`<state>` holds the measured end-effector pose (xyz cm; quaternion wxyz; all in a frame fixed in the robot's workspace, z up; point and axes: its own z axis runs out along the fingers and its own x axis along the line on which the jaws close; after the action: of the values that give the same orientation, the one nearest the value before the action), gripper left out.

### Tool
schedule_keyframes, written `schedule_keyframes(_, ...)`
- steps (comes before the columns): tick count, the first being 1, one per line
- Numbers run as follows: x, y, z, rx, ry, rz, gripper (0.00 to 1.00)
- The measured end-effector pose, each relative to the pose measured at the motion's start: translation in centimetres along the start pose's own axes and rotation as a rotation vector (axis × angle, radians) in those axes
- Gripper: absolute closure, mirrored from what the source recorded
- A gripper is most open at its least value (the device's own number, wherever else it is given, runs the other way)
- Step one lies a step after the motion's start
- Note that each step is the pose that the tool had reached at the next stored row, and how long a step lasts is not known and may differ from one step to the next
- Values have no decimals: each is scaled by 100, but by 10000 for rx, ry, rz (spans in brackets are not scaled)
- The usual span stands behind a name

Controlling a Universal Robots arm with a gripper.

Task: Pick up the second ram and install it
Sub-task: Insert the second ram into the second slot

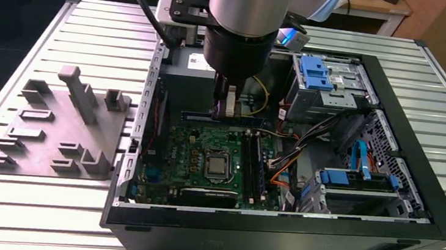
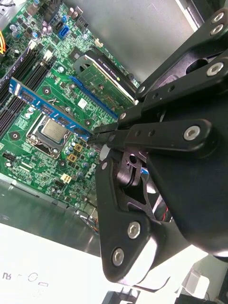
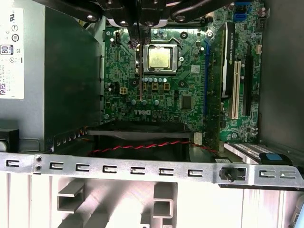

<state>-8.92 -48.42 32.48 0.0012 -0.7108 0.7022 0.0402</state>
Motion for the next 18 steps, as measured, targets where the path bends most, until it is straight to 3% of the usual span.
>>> schedule_keyframes(18,3,-3,55,189,-175,3201,88)
